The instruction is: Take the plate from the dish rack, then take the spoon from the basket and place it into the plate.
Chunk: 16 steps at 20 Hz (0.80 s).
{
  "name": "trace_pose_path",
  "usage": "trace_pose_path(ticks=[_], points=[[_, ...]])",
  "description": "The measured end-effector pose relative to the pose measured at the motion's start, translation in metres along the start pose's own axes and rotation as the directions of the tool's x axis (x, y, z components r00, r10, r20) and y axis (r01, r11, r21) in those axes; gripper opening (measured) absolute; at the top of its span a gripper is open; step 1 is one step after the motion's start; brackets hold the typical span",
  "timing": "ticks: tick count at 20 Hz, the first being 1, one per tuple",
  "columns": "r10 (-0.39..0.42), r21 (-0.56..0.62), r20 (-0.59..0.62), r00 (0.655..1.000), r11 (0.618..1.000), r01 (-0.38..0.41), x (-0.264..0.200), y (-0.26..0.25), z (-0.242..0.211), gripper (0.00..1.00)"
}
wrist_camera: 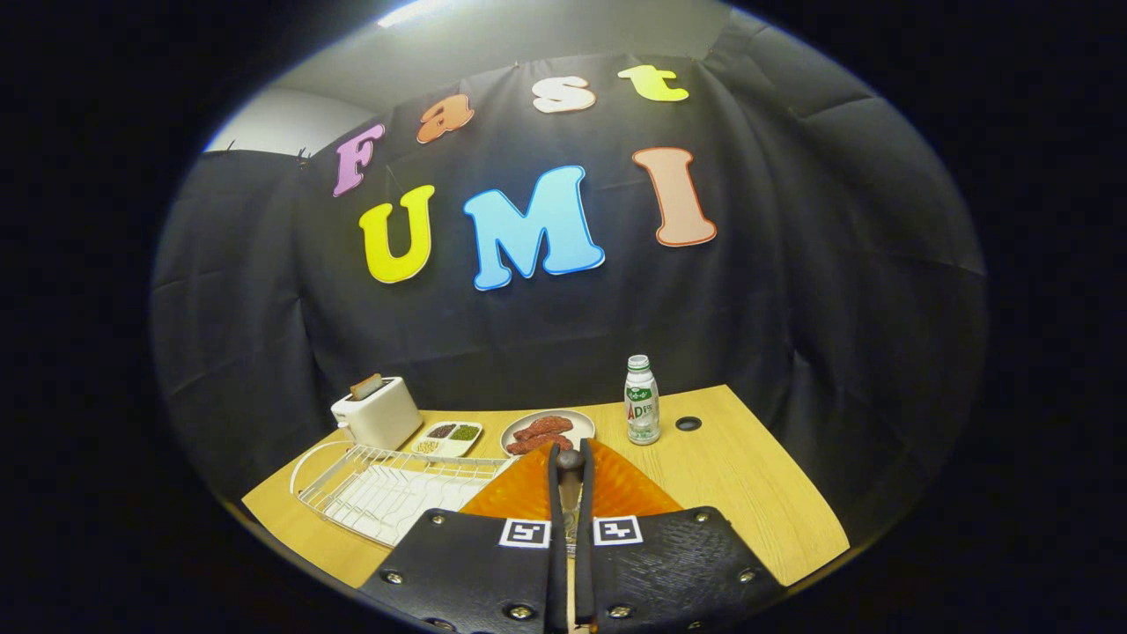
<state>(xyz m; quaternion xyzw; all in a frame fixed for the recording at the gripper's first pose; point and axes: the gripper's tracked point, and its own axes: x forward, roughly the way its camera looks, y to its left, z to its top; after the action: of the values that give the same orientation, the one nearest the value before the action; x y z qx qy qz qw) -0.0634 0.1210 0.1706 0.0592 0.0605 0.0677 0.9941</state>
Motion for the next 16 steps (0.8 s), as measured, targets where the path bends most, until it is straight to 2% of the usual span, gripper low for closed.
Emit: trace_pose_path(ticks=[8,16], points=[[0.045,0.007,0.008,0.999,0.999,-0.045,-0.040,0.026,0.003,0.03],[0.097,0.014,-0.081,0.992,0.995,-0.096,-0.059,0.059,-0.043,0.03]])
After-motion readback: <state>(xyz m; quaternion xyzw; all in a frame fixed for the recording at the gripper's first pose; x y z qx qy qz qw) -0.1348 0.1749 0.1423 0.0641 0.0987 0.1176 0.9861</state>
